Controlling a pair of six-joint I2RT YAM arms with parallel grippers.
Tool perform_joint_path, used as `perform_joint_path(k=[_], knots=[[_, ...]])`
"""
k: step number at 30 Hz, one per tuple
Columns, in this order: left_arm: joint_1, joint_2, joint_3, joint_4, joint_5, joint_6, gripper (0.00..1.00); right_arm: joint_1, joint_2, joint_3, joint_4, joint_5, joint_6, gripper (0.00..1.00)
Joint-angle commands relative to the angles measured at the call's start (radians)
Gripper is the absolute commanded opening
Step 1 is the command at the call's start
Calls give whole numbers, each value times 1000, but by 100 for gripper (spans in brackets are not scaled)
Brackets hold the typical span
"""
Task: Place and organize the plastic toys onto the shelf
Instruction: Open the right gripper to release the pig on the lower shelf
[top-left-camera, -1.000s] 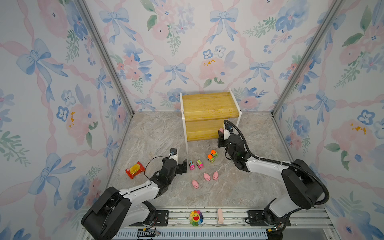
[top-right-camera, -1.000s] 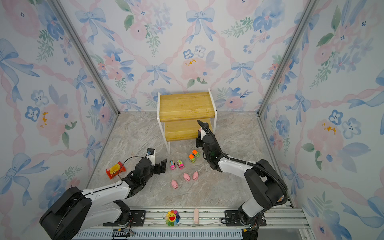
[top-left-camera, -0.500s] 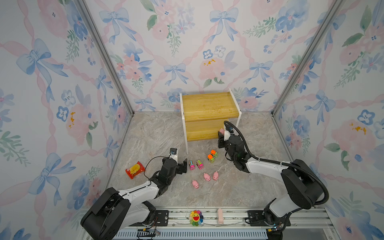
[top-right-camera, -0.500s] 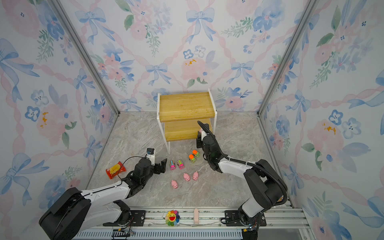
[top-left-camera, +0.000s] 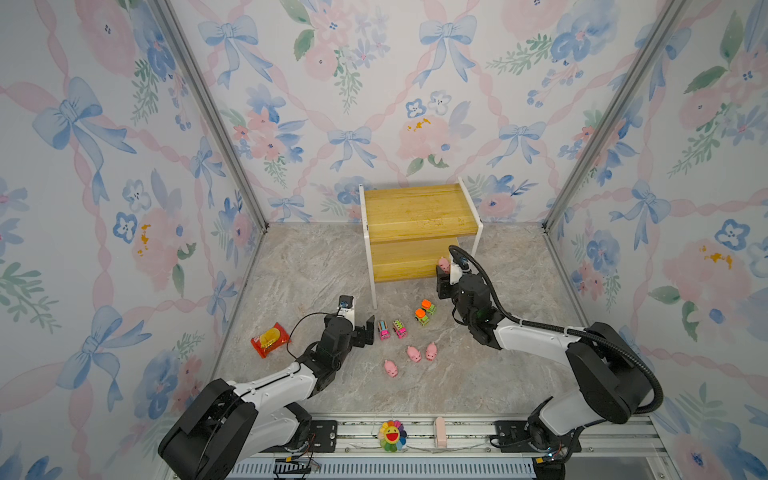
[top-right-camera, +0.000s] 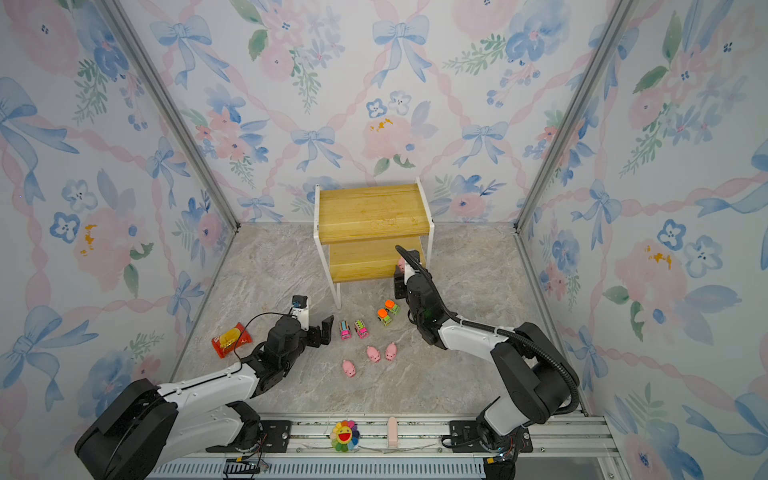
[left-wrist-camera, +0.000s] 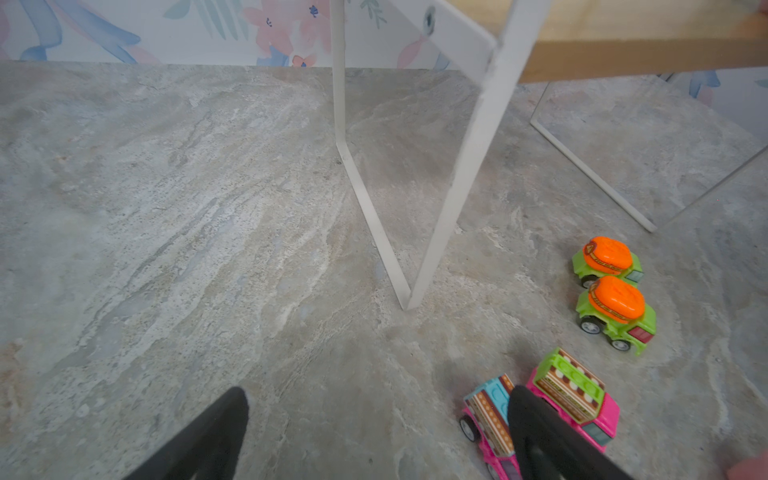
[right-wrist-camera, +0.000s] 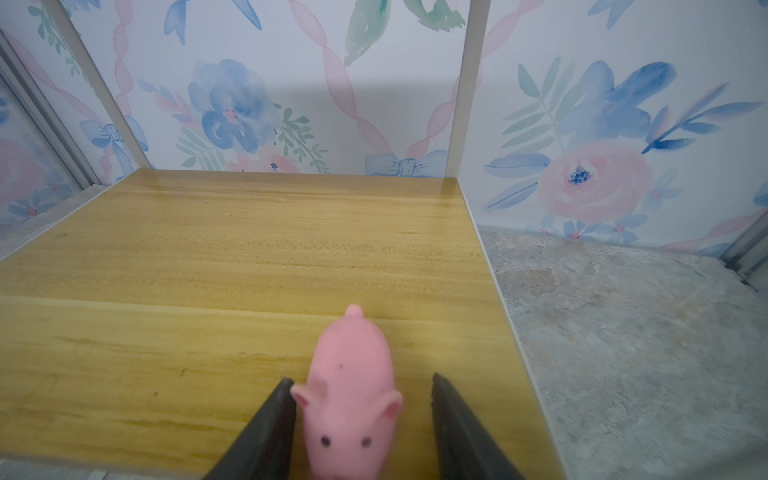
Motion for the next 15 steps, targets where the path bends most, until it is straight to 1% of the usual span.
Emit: perform_joint_path(k=[1, 7, 15], knots=[[7, -17, -3, -8, 6, 19, 98, 25, -39, -32, -44, 25, -14, 56], [7, -18, 1, -11, 13, 19, 98, 53, -106, -72, -102, 45, -18, 59], [6, -45, -12, -14, 15, 14, 98, 66, -281, -197, -210, 40, -3, 61]])
